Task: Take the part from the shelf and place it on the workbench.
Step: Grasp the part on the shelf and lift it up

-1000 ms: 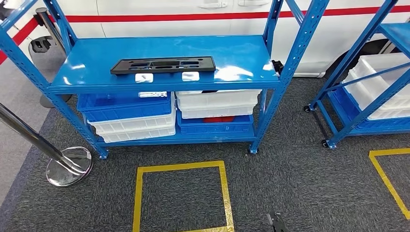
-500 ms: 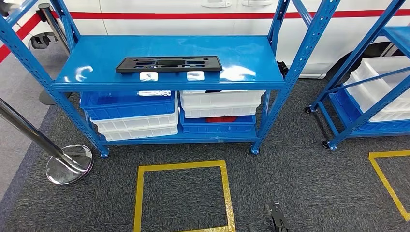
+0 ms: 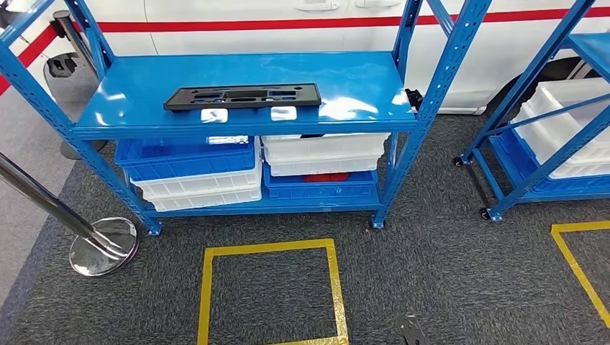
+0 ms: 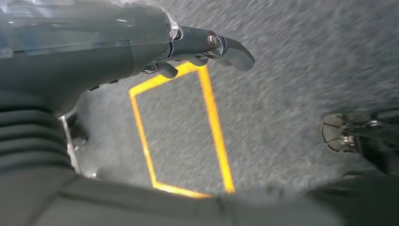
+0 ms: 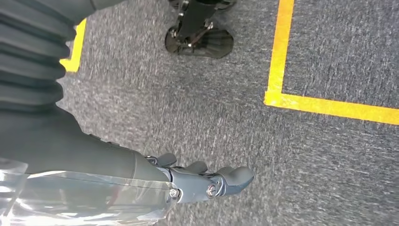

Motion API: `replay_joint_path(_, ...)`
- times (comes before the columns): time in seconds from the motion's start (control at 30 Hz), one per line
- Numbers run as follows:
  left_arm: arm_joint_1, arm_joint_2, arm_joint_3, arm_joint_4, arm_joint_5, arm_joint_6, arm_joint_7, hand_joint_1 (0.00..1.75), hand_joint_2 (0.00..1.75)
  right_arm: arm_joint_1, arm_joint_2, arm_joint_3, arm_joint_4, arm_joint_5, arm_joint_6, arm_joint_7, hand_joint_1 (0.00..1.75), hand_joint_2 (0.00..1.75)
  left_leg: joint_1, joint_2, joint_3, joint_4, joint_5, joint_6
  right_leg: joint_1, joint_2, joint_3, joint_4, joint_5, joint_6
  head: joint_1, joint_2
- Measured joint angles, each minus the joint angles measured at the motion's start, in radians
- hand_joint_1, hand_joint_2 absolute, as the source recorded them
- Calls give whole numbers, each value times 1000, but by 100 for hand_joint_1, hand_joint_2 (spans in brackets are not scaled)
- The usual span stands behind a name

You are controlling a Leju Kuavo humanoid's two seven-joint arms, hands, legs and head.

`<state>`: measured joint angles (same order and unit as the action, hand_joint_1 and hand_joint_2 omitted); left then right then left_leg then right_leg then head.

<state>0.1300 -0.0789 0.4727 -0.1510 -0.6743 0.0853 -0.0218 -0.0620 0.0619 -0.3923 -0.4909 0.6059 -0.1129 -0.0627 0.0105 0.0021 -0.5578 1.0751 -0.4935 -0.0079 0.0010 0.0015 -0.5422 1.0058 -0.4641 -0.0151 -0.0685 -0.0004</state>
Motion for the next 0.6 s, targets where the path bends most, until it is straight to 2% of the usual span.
replay_joint_path(0.03,-9,-3,16,0,-23,5,-4,0,0,-2,2,-10,7,22,-6,-9,0,175,-1,-1,16,-38,11,5,1,0,-2,5,-2,4,0,0)
replay_joint_path(0.07,-16,-7,31,0,-44,10,-6,0,0,-4,4,-19,13,44,-12,-17,0,175,-3,-1,20,-52,10,11,3,0,-4,8,-3,9,0,0)
replay_joint_path(0.13,-29,-14,59,0,-86,20,-14,0,0,-9,8,-33,24,88,-23,-36,0,175,-3,-2,19,-56,14,23,2,0,-7,10,-4,18,0,0)
replay_joint_path(0.2,-45,-23,88,0,-130,30,-23,0,0,-17,13,-45,36,138,-37,-61,0,175,-1,-1,20,-62,21,35,-1,0,-21,42,-27,29,0,0)
replay_joint_path(0.23,-54,-28,103,0,-154,35,-27,0,0,-23,16,-50,43,166,-43,-74,0,175,1,0,20,-65,24,40,-4,0,-41,86,-53,34,0,0)
replay_joint_path(0.3,-71,-36,131,0,-197,41,-34,0,0,-36,26,-55,56,218,-55,-100,0,175,0,1,16,-64,27,44,-9,0,-106,220,-117,44,0,0)
replay_joint_path(0.33,-78,-39,144,0,-217,42,-37,0,0,-44,31,-56,62,243,-60,-114,0,175,0,1,14,-64,27,44,-12,0,-134,277,-135,47,0,0)
replay_joint_path(0.37,-85,-41,156,0,-237,44,-40,0,0,-52,37,-56,66,268,-65,-128,0,175,0,1,14,-64,27,44,-13,0,-148,302,-133,49,0,0)
replay_joint_path(0.4,-91,-43,168,0,-256,46,-41,0,0,-62,44,-56,70,292,-69,-143,0,175,0,1,16,-64,27,44,-15,0,-141,284,-110,49,0,0)
replay_joint_path(0.47,-105,-48,191,0,-295,49,-45,0,0,-89,58,-55,75,342,-77,-176,0,175,0,0,19,-64,27,40,-16,-1,-80,151,-34,43,0,0)
replay_joint_path(0.5,-113,-52,202,-1,-313,50,-47,0,0,-105,65,-53,78,365,-79,-191,0,175,-2,-1,20,-63,26,36,-13,-1,-48,82,-8,39,0,0)
replay_joint_path(0.53,-121,-54,214,-1,-331,51,-49,0,0,-121,72,-50,80,388,-81,-207,0,131,-3,-1,18,-63,26,30,-11,-1,-28,35,7,34,0,0)
replay_joint_path(0.6,-137,-59,237,-1,-367,52,-52,0,0,-149,88,-38,84,432,-86,-237,0,44,-3,-2,14,-64,29,17,-4,0,-21,10,8,24,0,0)
